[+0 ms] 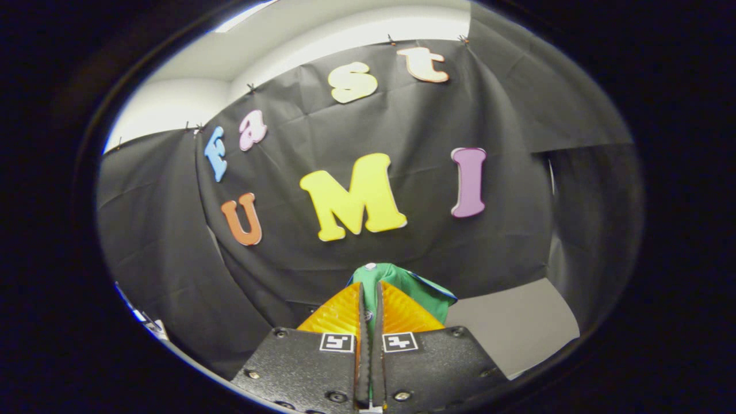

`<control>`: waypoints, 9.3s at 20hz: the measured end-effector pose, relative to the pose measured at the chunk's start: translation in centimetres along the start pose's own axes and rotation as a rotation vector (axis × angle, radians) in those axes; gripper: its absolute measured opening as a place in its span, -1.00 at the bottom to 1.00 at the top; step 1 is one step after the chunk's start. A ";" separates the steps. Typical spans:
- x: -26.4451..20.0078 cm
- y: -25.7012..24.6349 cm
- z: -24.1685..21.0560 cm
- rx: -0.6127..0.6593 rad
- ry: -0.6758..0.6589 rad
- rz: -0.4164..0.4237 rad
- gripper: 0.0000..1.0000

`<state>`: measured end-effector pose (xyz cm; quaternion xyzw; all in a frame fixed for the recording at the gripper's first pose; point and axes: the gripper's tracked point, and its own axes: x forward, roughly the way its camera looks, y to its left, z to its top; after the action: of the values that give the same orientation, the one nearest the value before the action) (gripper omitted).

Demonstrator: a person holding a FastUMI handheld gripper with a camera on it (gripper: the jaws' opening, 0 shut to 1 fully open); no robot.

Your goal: Put the clothes into the washing machine and then close the washing machine lid.

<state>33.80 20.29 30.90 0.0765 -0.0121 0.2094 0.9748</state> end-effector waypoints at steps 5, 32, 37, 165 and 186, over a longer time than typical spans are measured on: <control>0.5 6.1 0.4 -0.019 -0.022 0.044 -0.90; 17.1 14.3 -23.6 0.037 0.437 0.043 -0.90; 20.1 12.1 -29.6 0.033 0.555 -0.002 -0.90; 26.1 10.0 -29.7 -0.085 0.519 -0.305 0.69; 18.7 11.3 -28.3 -0.093 0.497 -0.266 0.64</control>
<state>46.01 42.46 5.59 -0.0212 0.2276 0.0912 0.9693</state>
